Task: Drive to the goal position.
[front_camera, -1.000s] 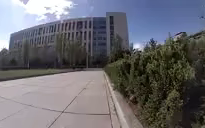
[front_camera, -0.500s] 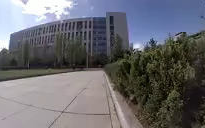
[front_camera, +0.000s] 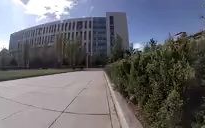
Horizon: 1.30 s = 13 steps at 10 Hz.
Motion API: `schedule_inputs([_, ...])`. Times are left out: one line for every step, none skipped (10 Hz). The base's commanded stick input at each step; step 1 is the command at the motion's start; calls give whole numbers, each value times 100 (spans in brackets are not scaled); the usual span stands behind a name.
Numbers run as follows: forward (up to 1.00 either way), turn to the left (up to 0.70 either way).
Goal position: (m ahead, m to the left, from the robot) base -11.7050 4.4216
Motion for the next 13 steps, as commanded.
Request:
schedule_inputs([4, 0])
schedule_inputs([4, 0])
schedule_inputs([4, 0])
schedule_inputs([4, 0])
schedule_inputs([4, 0])
schedule_inputs([4, 0])
schedule_inputs([4, 0])
schedule_inputs([4, 0])
schedule_inputs([4, 0])
schedule_inputs([4, 0])
schedule_inputs([4, 0])
schedule_inputs([4, 0])
schedule_inputs([4, 0])
